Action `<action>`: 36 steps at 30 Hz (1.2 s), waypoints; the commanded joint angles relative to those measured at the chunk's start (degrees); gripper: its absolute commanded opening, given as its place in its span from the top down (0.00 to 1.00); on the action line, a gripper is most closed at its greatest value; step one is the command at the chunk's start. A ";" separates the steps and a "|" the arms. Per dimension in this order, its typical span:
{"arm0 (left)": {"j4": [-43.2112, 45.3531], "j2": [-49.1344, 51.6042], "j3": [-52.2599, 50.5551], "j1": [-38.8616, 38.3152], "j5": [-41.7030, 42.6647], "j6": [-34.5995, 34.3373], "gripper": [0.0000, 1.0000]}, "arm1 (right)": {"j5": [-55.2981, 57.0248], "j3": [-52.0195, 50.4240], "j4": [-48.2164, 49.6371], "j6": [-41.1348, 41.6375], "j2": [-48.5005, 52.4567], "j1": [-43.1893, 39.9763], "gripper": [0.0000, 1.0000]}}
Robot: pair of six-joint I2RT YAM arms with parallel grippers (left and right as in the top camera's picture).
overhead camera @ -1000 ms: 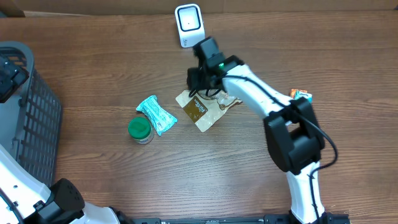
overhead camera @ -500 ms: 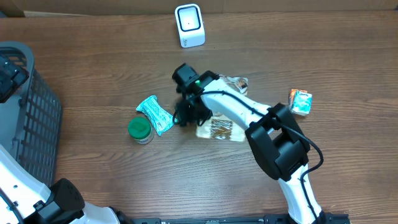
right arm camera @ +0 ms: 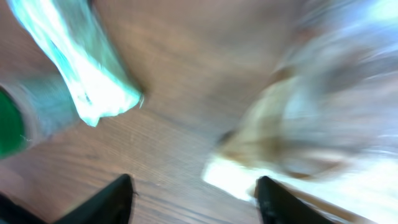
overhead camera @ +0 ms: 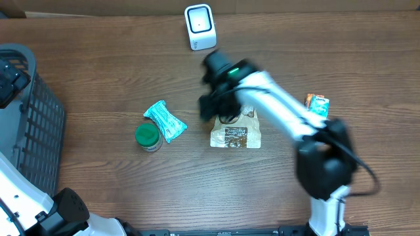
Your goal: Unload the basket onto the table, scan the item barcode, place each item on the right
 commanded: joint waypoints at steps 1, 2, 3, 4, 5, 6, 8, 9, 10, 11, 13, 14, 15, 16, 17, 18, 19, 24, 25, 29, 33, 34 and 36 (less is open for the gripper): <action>-0.09 -0.13 0.02 -0.39 0.37 0.85 0.00 | -2.64 0.35 -0.13 -3.78 -3.98 -10.69 0.30; -0.09 -0.13 0.02 -0.39 0.37 0.85 0.00 | -4.52 0.20 -0.09 -5.20 -3.48 -13.00 0.29; -0.09 -0.13 0.02 -0.39 0.37 0.85 0.01 | -7.72 0.04 -0.13 -7.30 -2.80 -15.85 0.29; -0.09 -0.13 0.02 -0.39 0.37 0.85 0.00 | -10.88 -0.09 -0.11 -9.25 -1.95 -18.10 0.29; -0.09 -0.13 0.02 -0.39 0.37 0.85 0.01 | -15.23 -0.24 -0.11 -11.72 -0.79 -20.92 0.29; -0.09 -0.13 0.02 -0.39 0.37 0.85 0.00 | -18.05 -0.26 -0.11 -13.33 0.33 -22.67 0.29; -0.09 -0.13 0.02 -0.39 0.37 0.85 0.00 | -23.02 -0.26 -0.09 -16.28 2.91 -25.68 0.29; -0.09 -0.13 0.02 -0.39 0.37 0.85 0.00 | -24.17 -0.26 -0.07 -17.14 4.00 -26.64 0.29; -0.09 -0.13 0.02 -0.39 0.37 0.85 0.00 | -25.11 -0.26 -0.04 -17.88 5.40 -27.45 0.29; -0.09 -0.13 0.02 -0.39 0.37 0.85 0.00 | -25.57 -0.26 0.02 -18.32 6.38 -27.91 0.29; -0.09 -0.13 0.02 -0.39 0.37 0.85 0.00 | -26.38 -0.26 0.09 -20.20 8.63 -28.24 0.30; -0.09 -0.13 0.02 -0.39 0.37 0.85 0.00 | -26.32 -0.26 0.07 -21.24 9.55 -28.22 0.30; -0.09 -0.13 0.02 -0.39 0.37 0.85 0.00 | -26.34 -0.26 0.02 -22.16 10.51 -28.20 0.30; -0.09 -0.13 0.02 -0.39 0.37 0.85 0.00 | -26.27 -0.26 0.00 -22.36 11.23 -28.09 0.30; -0.09 -0.13 0.02 -0.39 0.37 0.85 0.01 | -26.32 -0.28 -0.11 -22.99 12.13 -27.91 0.30; -0.09 -0.13 0.02 -0.39 0.37 0.85 0.00 | -26.29 -0.35 -0.24 -23.54 12.96 -27.78 0.30; -0.09 -0.13 0.02 -0.39 0.37 0.85 0.00 | -26.32 -0.59 -0.39 -24.06 13.68 -27.74 0.30; -0.09 -0.13 0.02 -0.39 0.37 0.85 0.00 | -26.03 -4.11 0.13 -27.04 14.80 -27.76 0.30; -0.09 -0.13 0.02 -0.39 0.37 0.85 0.00 | -25.83 -5.38 0.70 -27.50 14.80 -27.74 0.30; -0.09 -0.13 0.02 -0.39 0.37 0.85 0.00 | -26.01 -10.16 4.74 -27.67 14.80 -27.34 0.30; -0.09 -0.13 0.02 -0.39 0.37 0.85 0.00 | -28.44 -13.94 10.73 -24.90 14.80 -25.51 0.33; -0.09 -0.13 0.02 -0.39 0.37 0.85 0.00 | -28.41 -14.47 12.17 -23.26 14.80 -24.83 0.34; -0.09 -0.13 0.02 -0.39 0.37 0.85 0.00 | -28.48 -15.17 14.88 -19.19 14.80 -22.88 0.35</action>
